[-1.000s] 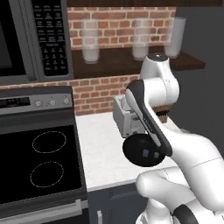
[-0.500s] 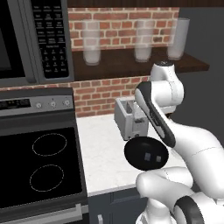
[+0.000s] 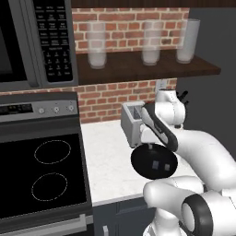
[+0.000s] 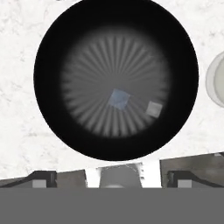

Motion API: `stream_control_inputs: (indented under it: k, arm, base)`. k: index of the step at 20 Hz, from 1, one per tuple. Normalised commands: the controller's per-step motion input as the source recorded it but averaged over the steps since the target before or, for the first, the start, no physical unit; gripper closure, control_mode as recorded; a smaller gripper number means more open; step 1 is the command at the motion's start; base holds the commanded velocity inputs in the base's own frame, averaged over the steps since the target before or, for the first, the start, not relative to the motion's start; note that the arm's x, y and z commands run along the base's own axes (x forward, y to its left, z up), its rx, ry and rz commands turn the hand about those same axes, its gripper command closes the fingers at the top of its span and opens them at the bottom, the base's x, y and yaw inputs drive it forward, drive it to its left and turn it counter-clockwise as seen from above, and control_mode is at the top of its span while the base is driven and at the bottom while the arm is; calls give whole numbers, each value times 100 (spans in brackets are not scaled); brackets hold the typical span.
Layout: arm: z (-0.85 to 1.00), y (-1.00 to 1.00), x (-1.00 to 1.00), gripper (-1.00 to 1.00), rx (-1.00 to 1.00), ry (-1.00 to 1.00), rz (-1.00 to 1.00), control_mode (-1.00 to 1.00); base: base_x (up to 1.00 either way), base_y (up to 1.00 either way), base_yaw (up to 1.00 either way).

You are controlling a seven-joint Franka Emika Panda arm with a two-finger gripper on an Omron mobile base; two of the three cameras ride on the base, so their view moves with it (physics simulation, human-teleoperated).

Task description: Grab a lemon wedge from the fridge and one ice cube from the ice bowl, and put them in the glass of lemonade.

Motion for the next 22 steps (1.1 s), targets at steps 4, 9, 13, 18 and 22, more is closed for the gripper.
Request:
stream_control_inputs:
  k: [4,9,13,18,22]
  arm:
    - [-100,0,23,-100,2,0,-35,-100]
    - [-98,0,25,-100,0,0,-31,-100]
    - [-76,0,44,-100,-3,0,-31,-100]
    - [-44,-1,34,-100,-3,3,-20,-100]
    - [-8,-9,1,-100,0,3,0,-100]
  base:
    - [0,0,0]
    - [0,0,0]
    - [0,0,0]
    - [0,0,0]
    - [0,0,0]
